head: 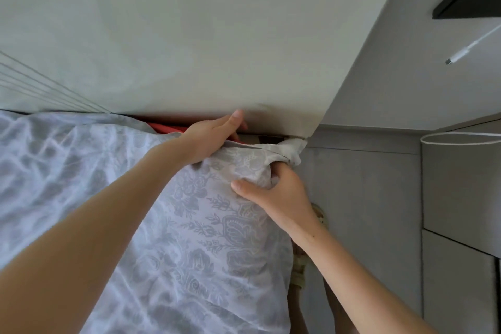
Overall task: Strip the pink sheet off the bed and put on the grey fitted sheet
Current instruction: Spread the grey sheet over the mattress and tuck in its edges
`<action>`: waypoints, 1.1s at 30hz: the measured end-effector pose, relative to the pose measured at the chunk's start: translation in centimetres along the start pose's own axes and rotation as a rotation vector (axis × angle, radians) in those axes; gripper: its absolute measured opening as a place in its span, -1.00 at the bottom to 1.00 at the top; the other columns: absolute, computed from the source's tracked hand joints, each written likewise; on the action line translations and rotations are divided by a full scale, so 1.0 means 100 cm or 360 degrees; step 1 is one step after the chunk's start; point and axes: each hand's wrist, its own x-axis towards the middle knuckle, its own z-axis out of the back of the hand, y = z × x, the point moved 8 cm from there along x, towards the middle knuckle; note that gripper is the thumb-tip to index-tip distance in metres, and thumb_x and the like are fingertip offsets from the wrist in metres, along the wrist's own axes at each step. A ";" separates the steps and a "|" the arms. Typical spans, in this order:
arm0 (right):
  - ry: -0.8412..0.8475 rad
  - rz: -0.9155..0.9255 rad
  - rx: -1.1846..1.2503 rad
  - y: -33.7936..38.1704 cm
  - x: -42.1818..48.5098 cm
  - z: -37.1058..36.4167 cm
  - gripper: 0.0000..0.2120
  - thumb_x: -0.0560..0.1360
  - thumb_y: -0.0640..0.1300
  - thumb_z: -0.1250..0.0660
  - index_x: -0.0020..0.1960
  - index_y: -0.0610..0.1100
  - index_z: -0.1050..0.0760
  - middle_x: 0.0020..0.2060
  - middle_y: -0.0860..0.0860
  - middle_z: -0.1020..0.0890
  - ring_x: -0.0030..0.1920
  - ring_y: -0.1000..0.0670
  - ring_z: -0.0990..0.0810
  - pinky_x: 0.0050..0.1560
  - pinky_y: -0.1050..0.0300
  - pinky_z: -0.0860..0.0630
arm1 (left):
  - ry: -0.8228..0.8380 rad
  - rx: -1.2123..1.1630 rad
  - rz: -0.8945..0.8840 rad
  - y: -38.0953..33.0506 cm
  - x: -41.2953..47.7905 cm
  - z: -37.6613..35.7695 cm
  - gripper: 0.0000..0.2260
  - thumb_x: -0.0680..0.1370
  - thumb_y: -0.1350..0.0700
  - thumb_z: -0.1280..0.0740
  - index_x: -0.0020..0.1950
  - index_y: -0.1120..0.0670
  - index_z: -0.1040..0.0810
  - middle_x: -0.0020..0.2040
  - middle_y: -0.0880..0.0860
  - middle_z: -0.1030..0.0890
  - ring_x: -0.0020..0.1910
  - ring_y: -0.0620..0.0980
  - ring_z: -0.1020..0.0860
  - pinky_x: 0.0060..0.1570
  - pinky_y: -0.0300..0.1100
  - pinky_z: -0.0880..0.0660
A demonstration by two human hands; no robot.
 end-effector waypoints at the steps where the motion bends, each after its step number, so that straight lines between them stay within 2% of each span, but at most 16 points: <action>1: -0.0040 0.0026 -0.0167 0.006 -0.005 0.007 -0.52 0.19 0.37 -0.46 0.00 0.15 -0.53 -0.05 0.23 -0.63 0.04 0.21 -0.56 0.24 0.02 -0.43 | 0.0011 0.0002 0.0009 -0.003 -0.002 0.002 -0.55 0.57 -0.30 0.09 0.16 -0.17 -0.49 0.00 -0.11 -0.58 -0.07 0.05 -0.55 -0.61 -0.14 -0.44; 2: -0.0209 0.0101 -0.0371 0.016 -0.011 0.021 -0.54 0.24 0.39 -0.39 -0.02 0.11 -0.55 -0.08 0.21 -0.64 0.01 0.20 -0.56 0.22 0.05 -0.40 | 0.0011 -0.0019 0.0016 -0.004 -0.003 0.004 -0.55 0.57 -0.30 0.08 0.14 -0.15 -0.50 -0.02 -0.11 -0.59 0.02 0.08 -0.54 -0.52 -0.03 -0.52; 4: -0.0825 0.0464 -0.0669 0.053 -0.031 0.055 -0.56 0.38 0.35 -0.27 -0.04 0.01 -0.60 -0.12 0.16 -0.64 -0.05 0.11 -0.58 0.10 0.04 -0.42 | 0.0005 -0.0055 0.0039 -0.004 -0.006 0.009 -0.54 0.57 -0.31 0.07 0.13 -0.12 -0.51 -0.05 -0.11 -0.60 0.08 0.11 -0.52 -0.43 0.09 -0.57; 6: -0.1149 0.0882 -0.0886 0.093 -0.044 0.063 -0.64 0.46 0.22 -0.25 -0.07 -0.05 -0.62 -0.20 0.09 -0.63 -0.16 0.00 -0.57 -0.07 0.02 -0.42 | 0.0010 -0.0084 0.0061 -0.003 -0.012 0.012 -0.55 0.57 -0.31 0.07 0.13 -0.12 -0.51 -0.06 -0.11 -0.60 0.08 0.12 -0.52 -0.59 -0.05 -0.49; 8: -0.0885 0.0969 -0.1153 0.118 -0.024 0.047 -0.66 0.45 0.20 -0.28 -0.05 -0.04 -0.64 -0.27 0.05 -0.59 -0.19 -0.07 -0.54 -0.13 0.03 -0.40 | 0.0025 -0.0140 0.0071 -0.001 -0.018 0.014 -0.55 0.57 -0.30 0.06 0.12 -0.11 -0.51 -0.04 -0.08 -0.62 0.10 0.08 -0.51 -0.65 -0.18 -0.39; 10: -0.0328 0.0822 -0.1433 0.126 0.006 0.022 -0.68 0.44 0.23 -0.30 -0.02 0.03 -0.65 -0.34 0.09 -0.50 -0.17 -0.05 -0.49 -0.17 0.08 -0.33 | 0.0028 -0.0179 0.0048 -0.001 -0.023 0.017 -0.52 0.58 -0.28 0.06 0.15 -0.05 -0.52 -0.01 -0.03 -0.63 0.13 0.03 -0.49 -0.65 -0.23 -0.37; 13: 0.0261 0.0708 -0.1562 0.126 0.023 -0.007 -0.80 0.43 0.15 -0.37 -0.05 0.09 -0.65 -0.41 0.15 -0.44 -0.19 0.06 -0.48 -0.32 0.18 -0.27 | 0.0018 -0.0195 -0.0002 -0.002 -0.024 0.021 -0.48 0.61 -0.23 0.08 0.18 0.04 -0.53 0.04 0.06 -0.65 0.15 0.01 -0.52 -0.51 -0.23 -0.31; 15: 0.0277 0.0732 -0.1574 0.128 0.023 -0.015 -0.90 0.43 0.01 -0.36 -0.14 0.05 -0.64 -0.31 0.12 -0.56 -0.15 0.04 -0.55 -0.31 0.18 -0.29 | 0.0035 -0.0209 -0.0010 -0.003 -0.026 0.021 -0.47 0.61 -0.23 0.08 0.15 0.06 -0.54 0.01 0.07 -0.65 0.12 0.00 -0.53 -0.36 -0.19 -0.31; 18: -0.0161 0.0842 -0.1804 0.139 0.025 0.002 -0.86 0.46 -0.09 -0.27 -0.13 -0.08 -0.60 -0.15 -0.02 -0.64 -0.09 -0.09 -0.59 -0.26 0.17 -0.30 | 0.0003 -0.0277 -0.0001 0.001 -0.024 0.027 -0.46 0.57 -0.31 0.03 0.00 0.07 -0.56 -0.15 0.01 -0.61 -0.06 -0.01 -0.54 -0.14 -0.16 -0.45; 20: -0.0390 0.0796 -0.1887 0.138 0.031 0.021 -0.85 0.47 -0.11 -0.26 -0.16 -0.12 -0.59 -0.25 -0.03 -0.62 -0.21 -0.10 -0.56 -0.33 0.18 -0.28 | -0.0008 -0.0296 -0.0017 0.004 -0.023 0.031 -0.40 0.42 -0.46 -0.03 -0.12 0.02 -0.56 -0.19 0.03 -0.55 -0.11 0.04 -0.50 0.05 -0.06 -0.46; 21: -0.0391 0.0721 -0.1908 0.130 0.034 0.025 -0.85 0.47 -0.11 -0.26 -0.20 -0.13 -0.56 -0.32 -0.01 -0.57 -0.27 -0.08 -0.51 -0.39 0.19 -0.24 | -0.0016 -0.0270 -0.0028 0.004 -0.025 0.033 -0.39 0.35 -0.51 -0.03 -0.18 -0.01 -0.54 -0.19 0.02 -0.54 -0.10 0.05 -0.48 0.14 0.00 -0.44; 23: -0.0248 0.0514 -0.1935 0.103 0.041 0.019 -0.87 0.45 -0.12 -0.29 -0.22 -0.15 -0.52 -0.36 -0.02 -0.50 -0.29 -0.08 -0.47 -0.45 0.20 -0.18 | -0.0017 -0.0143 -0.0065 0.000 -0.024 0.030 -0.48 0.46 -0.44 -0.01 -0.21 -0.06 -0.49 -0.20 -0.04 -0.52 -0.07 0.03 -0.46 0.21 0.01 -0.40; 26: 0.0063 0.0094 -0.1714 0.068 0.048 0.007 -0.88 0.40 -0.10 -0.36 -0.24 -0.15 -0.55 -0.37 -0.02 -0.54 -0.33 -0.05 -0.50 -0.43 0.21 -0.28 | -0.0040 -0.0023 -0.0164 -0.008 -0.020 0.023 -0.58 0.58 -0.27 0.01 -0.19 -0.05 -0.48 -0.21 -0.11 -0.50 -0.05 -0.02 -0.44 0.21 -0.06 -0.36; 29: 0.0341 -0.0186 -0.1462 0.050 0.054 0.006 -0.74 0.34 -0.15 -0.39 -0.43 -0.15 -0.37 -0.51 -0.03 -0.38 -0.46 -0.02 -0.34 -0.45 0.20 -0.23 | 0.0016 -0.0105 -0.0243 -0.006 -0.019 0.017 -0.55 0.54 -0.34 -0.03 -0.19 -0.11 -0.59 -0.26 -0.14 -0.53 -0.13 -0.07 -0.47 0.20 -0.06 -0.38; 31: 0.0433 -0.0262 -0.1373 0.045 0.055 0.006 -0.73 0.33 -0.15 -0.42 -0.43 -0.18 -0.37 -0.49 -0.05 -0.38 -0.44 -0.02 -0.33 -0.42 0.18 -0.24 | 0.0089 -0.0080 -0.0267 -0.002 -0.019 0.015 -0.50 0.46 -0.38 -0.01 -0.21 -0.15 -0.64 -0.33 -0.21 -0.55 -0.15 -0.12 -0.49 0.19 -0.07 -0.36; 33: 0.0466 -0.0291 -0.1398 0.042 0.057 0.005 -0.71 0.35 -0.13 -0.42 -0.42 -0.18 -0.36 -0.49 -0.05 -0.37 -0.44 -0.02 -0.32 -0.43 0.18 -0.24 | 0.0122 -0.0034 -0.0273 -0.003 -0.018 0.013 -0.48 0.49 -0.38 -0.02 -0.24 -0.14 -0.67 -0.19 -0.25 -0.60 0.01 -0.10 -0.52 0.30 -0.06 -0.31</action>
